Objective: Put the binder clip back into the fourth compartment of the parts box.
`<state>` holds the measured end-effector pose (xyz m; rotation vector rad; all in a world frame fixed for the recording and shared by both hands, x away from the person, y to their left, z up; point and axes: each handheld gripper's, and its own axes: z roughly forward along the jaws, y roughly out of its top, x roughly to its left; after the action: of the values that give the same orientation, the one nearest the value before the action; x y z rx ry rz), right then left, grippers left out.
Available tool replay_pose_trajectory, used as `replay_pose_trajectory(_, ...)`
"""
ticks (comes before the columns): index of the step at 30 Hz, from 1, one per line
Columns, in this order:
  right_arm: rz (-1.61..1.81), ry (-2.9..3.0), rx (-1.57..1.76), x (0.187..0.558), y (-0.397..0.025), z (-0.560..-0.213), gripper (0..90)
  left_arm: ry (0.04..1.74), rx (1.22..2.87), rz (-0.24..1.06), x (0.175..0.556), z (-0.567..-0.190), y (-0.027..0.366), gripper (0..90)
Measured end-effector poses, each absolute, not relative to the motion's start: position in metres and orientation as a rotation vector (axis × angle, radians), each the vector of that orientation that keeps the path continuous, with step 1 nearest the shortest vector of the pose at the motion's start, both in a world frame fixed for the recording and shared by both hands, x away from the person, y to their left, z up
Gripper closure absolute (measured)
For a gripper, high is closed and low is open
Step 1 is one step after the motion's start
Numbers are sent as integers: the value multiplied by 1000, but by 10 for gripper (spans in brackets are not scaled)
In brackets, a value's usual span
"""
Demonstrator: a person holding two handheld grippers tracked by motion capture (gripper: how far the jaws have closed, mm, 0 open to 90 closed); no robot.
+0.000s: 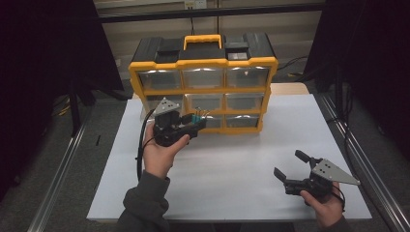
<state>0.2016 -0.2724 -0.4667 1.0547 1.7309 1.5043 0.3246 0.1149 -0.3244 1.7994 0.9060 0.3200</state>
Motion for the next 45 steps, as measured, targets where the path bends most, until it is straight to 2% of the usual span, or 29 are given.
replay_pose_trajectory(27,1506,1731,1056,201,-273,-467,22,954,1727,417,338,-299,142,501)
replay_pose_trajectory(45,1506,1728,1060,201,-273,-467,22,1010,1678,492,348,-300,168,501)
